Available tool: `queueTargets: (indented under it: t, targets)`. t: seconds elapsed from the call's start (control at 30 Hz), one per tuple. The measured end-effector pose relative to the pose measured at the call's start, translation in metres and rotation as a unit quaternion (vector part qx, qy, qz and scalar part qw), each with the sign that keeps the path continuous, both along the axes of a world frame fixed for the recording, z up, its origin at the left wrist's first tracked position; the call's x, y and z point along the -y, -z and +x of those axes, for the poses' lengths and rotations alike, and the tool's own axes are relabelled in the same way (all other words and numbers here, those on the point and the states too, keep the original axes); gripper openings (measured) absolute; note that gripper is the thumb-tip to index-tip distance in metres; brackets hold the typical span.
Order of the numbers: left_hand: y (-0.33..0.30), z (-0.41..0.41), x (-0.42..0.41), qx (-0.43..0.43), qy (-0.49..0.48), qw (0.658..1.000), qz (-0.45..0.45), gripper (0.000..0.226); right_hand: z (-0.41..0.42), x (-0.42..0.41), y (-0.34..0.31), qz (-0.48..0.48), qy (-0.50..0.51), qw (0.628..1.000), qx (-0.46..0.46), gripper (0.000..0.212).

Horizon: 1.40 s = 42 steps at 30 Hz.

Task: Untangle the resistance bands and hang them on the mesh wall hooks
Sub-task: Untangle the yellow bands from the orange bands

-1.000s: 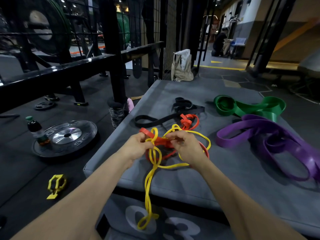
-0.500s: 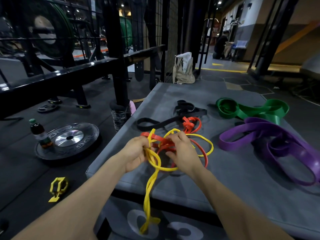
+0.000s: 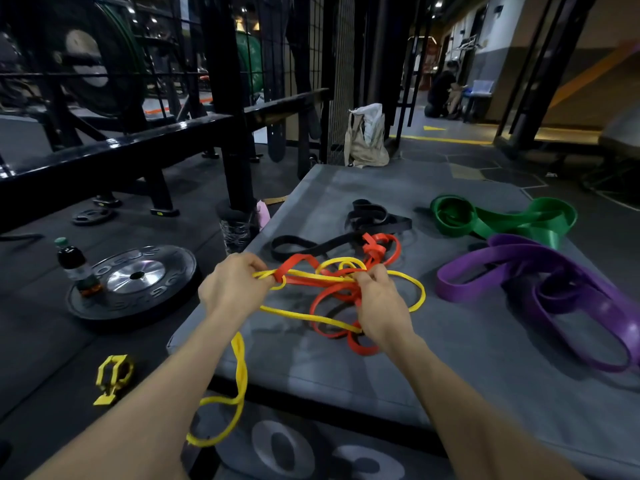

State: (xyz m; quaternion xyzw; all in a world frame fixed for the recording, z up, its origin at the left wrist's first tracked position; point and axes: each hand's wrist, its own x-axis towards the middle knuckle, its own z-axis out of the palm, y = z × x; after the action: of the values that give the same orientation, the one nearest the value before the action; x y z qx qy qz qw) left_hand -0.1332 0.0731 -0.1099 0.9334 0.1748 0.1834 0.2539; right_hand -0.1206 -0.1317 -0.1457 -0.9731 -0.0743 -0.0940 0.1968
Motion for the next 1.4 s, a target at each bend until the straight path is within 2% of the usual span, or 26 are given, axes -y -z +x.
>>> queueTargets:
  t: [0.07, 0.17, 0.23, 0.3, 0.37, 0.43, 0.47, 0.53, 0.6, 0.67, 0.73, 0.87, 0.97, 1.07, 1.17, 1.2, 1.27, 1.3, 1.37, 1.4]
  targets:
    - [0.005, 0.002, -0.003, -0.088, 0.028, 0.995, 0.022, 0.035, 0.000, 0.001, 0.000, 0.004, -0.002, 1.000, -0.002, 0.034]
    - [0.016, 0.003, -0.007, -0.274, 0.125, 0.952, 0.045, 0.075, 0.004, 0.005, -0.002, 0.041, -0.024, 0.998, -0.029, 0.038]
    - [0.016, 0.000, -0.006, -0.316, 0.144, 0.938, 0.012, 0.086, 0.007, 0.008, -0.005, 0.080, -0.036, 0.995, -0.040, 0.037]
    - [0.010, 0.000, -0.002, -0.246, 0.117, 0.962, -0.030, 0.084, 0.011, 0.011, -0.008, 0.105, -0.034, 0.993, -0.050, 0.037]
    - [0.007, 0.002, 0.005, -0.075, 0.094, 0.992, -0.030, 0.065, 0.010, 0.015, -0.009, 0.105, -0.035, 0.992, -0.062, 0.040]
    - [0.008, 0.004, 0.013, 0.109, 0.145, 0.982, -0.059, 0.043, 0.010, 0.016, -0.010, 0.122, -0.033, 0.990, -0.054, 0.041]
    - [0.009, 0.004, 0.019, 0.146, 0.187, 0.968, -0.075, 0.032, 0.010, 0.017, -0.010, 0.141, -0.023, 0.989, -0.040, 0.040]
    - [0.011, 0.001, 0.035, 0.121, 0.268, 0.954, -0.062, 0.022, 0.012, 0.020, -0.011, 0.178, 0.018, 0.984, -0.023, 0.030]
    - [0.017, 0.001, 0.049, 0.041, 0.320, 0.947, -0.012, 0.027, 0.013, 0.023, -0.011, 0.194, 0.046, 0.979, -0.037, 0.019]
    - [0.025, 0.007, 0.057, -0.040, 0.314, 0.947, 0.059, 0.037, 0.013, 0.026, -0.008, 0.180, 0.047, 0.980, -0.069, 0.020]
    - [0.028, 0.011, 0.059, -0.094, 0.293, 0.949, 0.075, 0.038, 0.013, 0.028, -0.004, 0.167, 0.047, 0.981, -0.092, 0.030]
    - [0.025, 0.009, 0.064, -0.114, 0.334, 0.935, -0.016, 0.024, 0.013, 0.028, 0.000, 0.187, 0.053, 0.977, -0.089, 0.049]
    - [0.024, 0.008, 0.063, -0.104, 0.348, 0.932, 0.015, 0.022, 0.014, 0.027, 0.004, 0.135, 0.065, 0.986, -0.078, 0.061]
    - [0.025, 0.011, 0.060, -0.080, 0.333, 0.939, 0.020, 0.016, 0.015, 0.025, 0.003, 0.054, 0.092, 0.991, -0.081, 0.053]
    - [0.026, 0.013, 0.063, -0.082, 0.332, 0.939, -0.040, 0.020, 0.016, 0.024, 0.000, 0.097, 0.060, 0.991, -0.074, 0.023]
    - [0.025, 0.012, 0.065, -0.089, 0.335, 0.936, -0.067, 0.021, 0.016, 0.025, 0.000, 0.116, 0.036, 0.990, -0.077, 0.019]
    - [0.025, 0.014, 0.067, -0.086, 0.327, 0.935, -0.104, 0.008, 0.015, 0.026, -0.001, 0.156, -0.002, 0.985, -0.073, 0.029]
    - [0.023, 0.015, 0.069, -0.079, 0.314, 0.940, -0.113, 0.010, 0.015, 0.027, -0.001, 0.179, -0.017, 0.981, -0.071, 0.030]
    - [0.019, 0.019, 0.072, -0.086, 0.266, 0.945, -0.167, 0.035, 0.014, 0.029, -0.002, 0.238, -0.066, 0.966, -0.081, 0.024]
    - [0.019, 0.021, 0.073, -0.098, 0.244, 0.941, -0.215, 0.041, 0.014, 0.029, -0.001, 0.269, -0.097, 0.953, -0.095, 0.026]
